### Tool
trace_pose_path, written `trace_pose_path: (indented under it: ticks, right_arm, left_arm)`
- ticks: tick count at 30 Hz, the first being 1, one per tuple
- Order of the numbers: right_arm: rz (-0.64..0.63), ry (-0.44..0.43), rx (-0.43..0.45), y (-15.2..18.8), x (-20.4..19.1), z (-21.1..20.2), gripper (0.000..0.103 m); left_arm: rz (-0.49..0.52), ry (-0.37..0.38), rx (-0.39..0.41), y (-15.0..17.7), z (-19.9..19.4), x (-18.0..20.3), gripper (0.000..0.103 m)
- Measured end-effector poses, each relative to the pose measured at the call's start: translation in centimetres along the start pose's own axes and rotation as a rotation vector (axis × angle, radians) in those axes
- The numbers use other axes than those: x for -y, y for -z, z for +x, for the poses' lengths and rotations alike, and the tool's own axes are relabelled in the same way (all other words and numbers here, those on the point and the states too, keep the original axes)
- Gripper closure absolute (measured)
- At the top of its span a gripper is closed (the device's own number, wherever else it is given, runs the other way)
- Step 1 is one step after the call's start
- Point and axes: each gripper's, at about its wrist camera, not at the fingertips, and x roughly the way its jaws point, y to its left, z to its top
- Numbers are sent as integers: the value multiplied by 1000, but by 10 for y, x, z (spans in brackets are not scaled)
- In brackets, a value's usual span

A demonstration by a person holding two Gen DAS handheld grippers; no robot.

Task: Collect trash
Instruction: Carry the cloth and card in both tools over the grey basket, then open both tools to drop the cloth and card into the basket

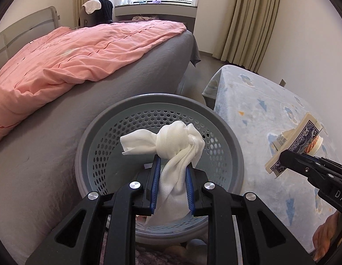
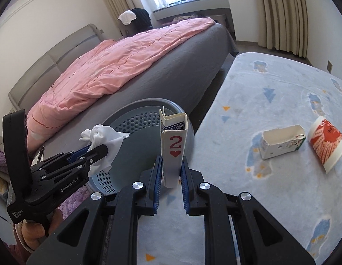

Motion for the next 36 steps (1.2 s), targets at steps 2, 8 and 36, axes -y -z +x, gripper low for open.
trace_pose_path:
  ticks: [2, 8, 36]
  right_arm:
    - [-13, -11, -5, -5, -8, 7, 86]
    - [-43, -33, -28, -13, -25, 27, 86]
    - [-72, 14, -11, -22, -33, 40, 61]
  left_arm:
    - [-6, -7, -3, -2, 3, -6, 82]
    - [-20, -20, -12, -5, 14, -21, 81]
    - [-45, -63, -1, -14, 18, -35, 43]
